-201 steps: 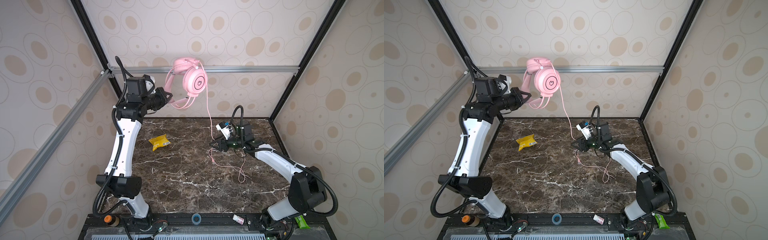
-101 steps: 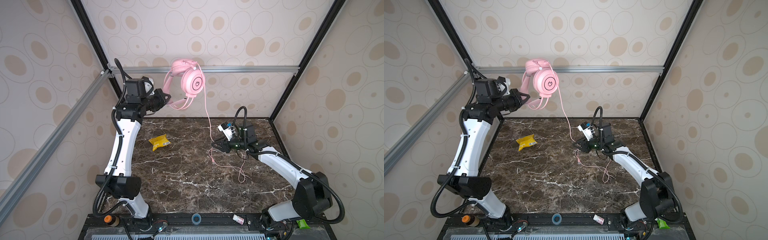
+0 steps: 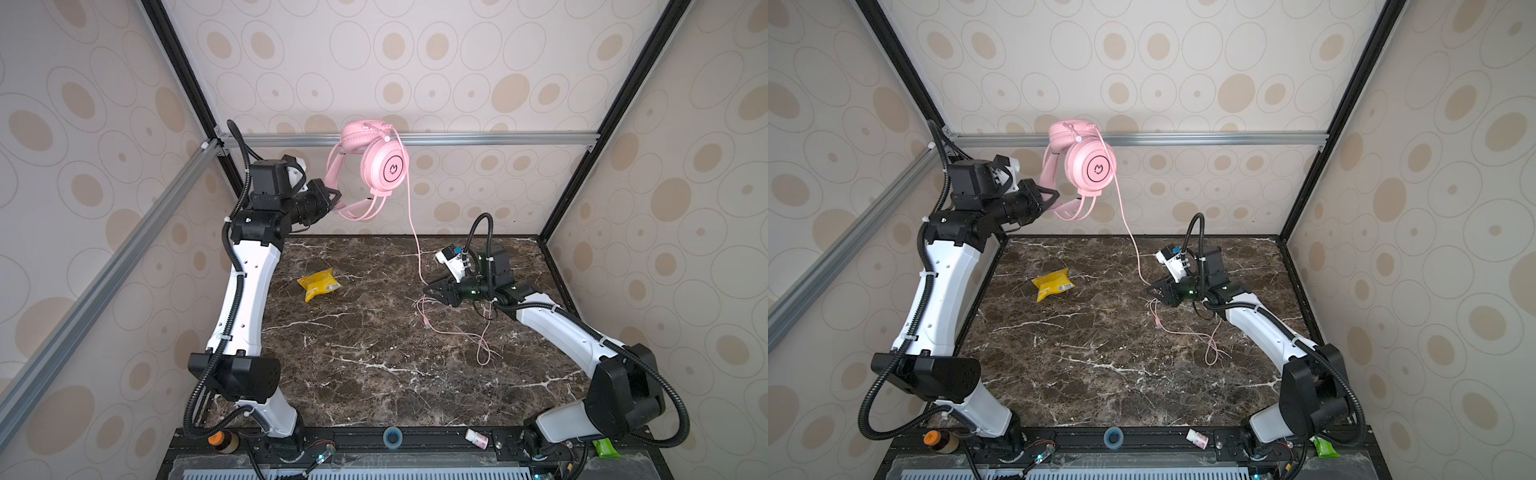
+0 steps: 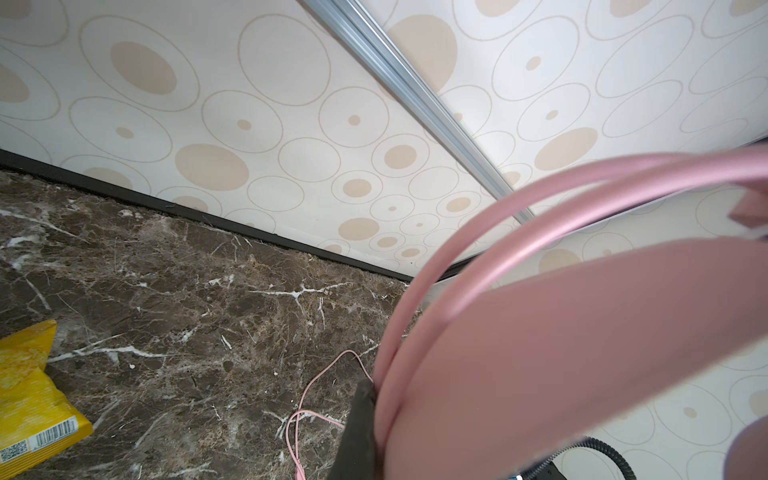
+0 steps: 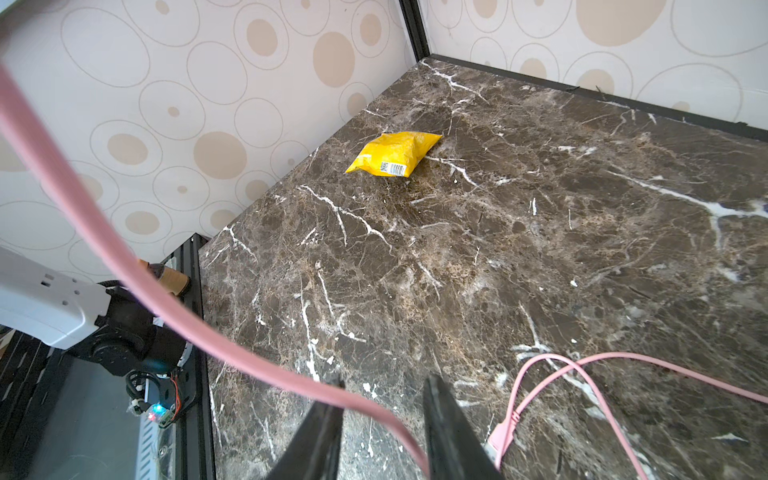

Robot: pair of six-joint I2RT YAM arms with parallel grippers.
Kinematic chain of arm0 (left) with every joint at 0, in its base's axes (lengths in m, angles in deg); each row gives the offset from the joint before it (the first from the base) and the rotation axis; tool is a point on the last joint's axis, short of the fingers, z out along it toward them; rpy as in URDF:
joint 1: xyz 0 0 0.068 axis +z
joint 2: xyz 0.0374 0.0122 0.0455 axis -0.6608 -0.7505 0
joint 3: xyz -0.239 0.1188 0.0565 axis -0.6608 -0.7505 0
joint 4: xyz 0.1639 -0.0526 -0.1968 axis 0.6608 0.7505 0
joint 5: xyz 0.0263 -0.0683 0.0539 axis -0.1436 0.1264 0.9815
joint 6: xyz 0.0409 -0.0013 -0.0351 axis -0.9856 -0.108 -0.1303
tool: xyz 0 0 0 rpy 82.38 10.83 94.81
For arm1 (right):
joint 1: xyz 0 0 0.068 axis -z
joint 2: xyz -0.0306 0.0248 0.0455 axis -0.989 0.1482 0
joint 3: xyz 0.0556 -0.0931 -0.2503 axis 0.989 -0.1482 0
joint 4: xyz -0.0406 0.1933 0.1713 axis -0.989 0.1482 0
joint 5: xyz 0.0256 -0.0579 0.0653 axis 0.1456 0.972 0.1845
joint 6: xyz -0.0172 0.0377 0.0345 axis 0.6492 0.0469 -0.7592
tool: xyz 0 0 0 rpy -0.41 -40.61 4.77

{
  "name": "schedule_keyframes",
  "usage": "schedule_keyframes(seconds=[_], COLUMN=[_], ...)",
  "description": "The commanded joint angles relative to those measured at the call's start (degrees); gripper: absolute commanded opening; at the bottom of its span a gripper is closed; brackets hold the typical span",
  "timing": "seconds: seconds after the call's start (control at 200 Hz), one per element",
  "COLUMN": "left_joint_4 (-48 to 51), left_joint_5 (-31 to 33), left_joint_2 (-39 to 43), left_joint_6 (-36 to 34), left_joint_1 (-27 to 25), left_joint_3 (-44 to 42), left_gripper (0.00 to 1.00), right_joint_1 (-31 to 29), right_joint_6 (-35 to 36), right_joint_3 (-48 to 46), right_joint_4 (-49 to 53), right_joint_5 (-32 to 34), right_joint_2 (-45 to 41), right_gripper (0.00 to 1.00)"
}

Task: Wrap the headphones
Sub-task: 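Lower the right gripper onto the pink cable while the left holds the headphones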

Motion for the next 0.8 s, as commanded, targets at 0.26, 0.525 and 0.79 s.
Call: schedule_keyframes(seconds=[0.26, 0.525, 0.79], left_joint_4=[-3.84, -4.97, -7.35], left_joint_5=[-1.08, 2.09, 11.28], left_joint_2=[2.85, 3.72, 4.14], left_joint_6=[1.84, 3.51, 8.1], left_joint_1=[0.43, 0.43, 0.18], left_joint_3=[0.04, -2.93, -4.2], left_gripper=[0.0, 0.0, 0.0], right_joint_1=[-0.21, -0.27, -2.22], right_joint_6=[0.67, 2.08, 5.36], right_joint_3=[0.19, 0.51, 2.45], right_joint_4=[0.08, 3.95, 12.75], right_joint_5=[-0.91, 0.78, 4.69], right_joint_2=[-0.54, -2.62, -6.84], right_gripper=[0.18, 0.03, 0.0])
